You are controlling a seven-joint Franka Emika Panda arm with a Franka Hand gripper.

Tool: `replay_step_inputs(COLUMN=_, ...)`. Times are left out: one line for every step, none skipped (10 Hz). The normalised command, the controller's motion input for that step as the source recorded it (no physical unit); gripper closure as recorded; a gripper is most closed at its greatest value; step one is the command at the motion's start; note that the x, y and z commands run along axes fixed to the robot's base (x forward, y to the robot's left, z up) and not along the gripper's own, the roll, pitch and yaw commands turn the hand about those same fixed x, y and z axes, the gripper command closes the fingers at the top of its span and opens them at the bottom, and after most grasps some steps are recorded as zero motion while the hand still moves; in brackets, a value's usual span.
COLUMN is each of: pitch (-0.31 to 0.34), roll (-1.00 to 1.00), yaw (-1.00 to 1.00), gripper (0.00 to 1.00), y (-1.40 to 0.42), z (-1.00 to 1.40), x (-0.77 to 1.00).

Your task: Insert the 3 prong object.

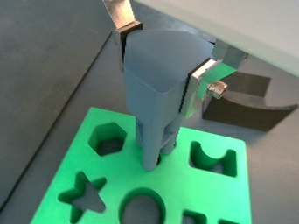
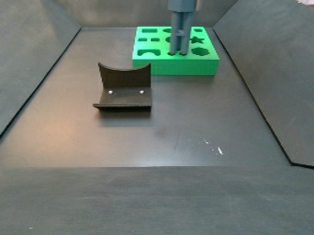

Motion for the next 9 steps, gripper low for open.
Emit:
replay_step_inputs(pitch=0.0, roll=0.0, yaw=0.0, gripper=1.0, y=0.09, z=-0.27, x=-0.17)
replay_step_inputs(pitch=-0.013, roll=-0.03, yaw=0.05, gripper=1.0, y=-0.04, z=-0.57, x=0.29)
replay_step_inputs(pitch=0.003, roll=-0.06, yaw=0.0, gripper=1.0, y=-0.04, z=-0.66, x=0.65)
replay_step_inputs(pitch=0.081, roll=-0.01, yaw=0.0, gripper=1.0, y=0.0, z=-0.6, x=0.77)
replay_step_inputs(pitch=0.097, roll=0.0, yaw=0.0, gripper=1.0, y=0.03, z=-0.53, x=0.62)
replay_step_inputs(pitch=0.03, roll=0.01, yaw=0.02, gripper=1.0, y=0.03, z=-0.53, x=0.36)
replay_step_inputs(pitch=0.0, roll=0.0, yaw=0.11, gripper=1.0, y=0.0, z=-0.49, x=0.0)
replay_step_inputs(pitch=-0.036, roll=0.0, yaw=0.11, gripper=1.0, y=0.0, z=-0.47, x=-0.17)
replay_step_inputs(pitch=-0.03, roll=0.0, yaw=0.1, gripper=1.0, y=0.0, z=-0.42, x=-0.36)
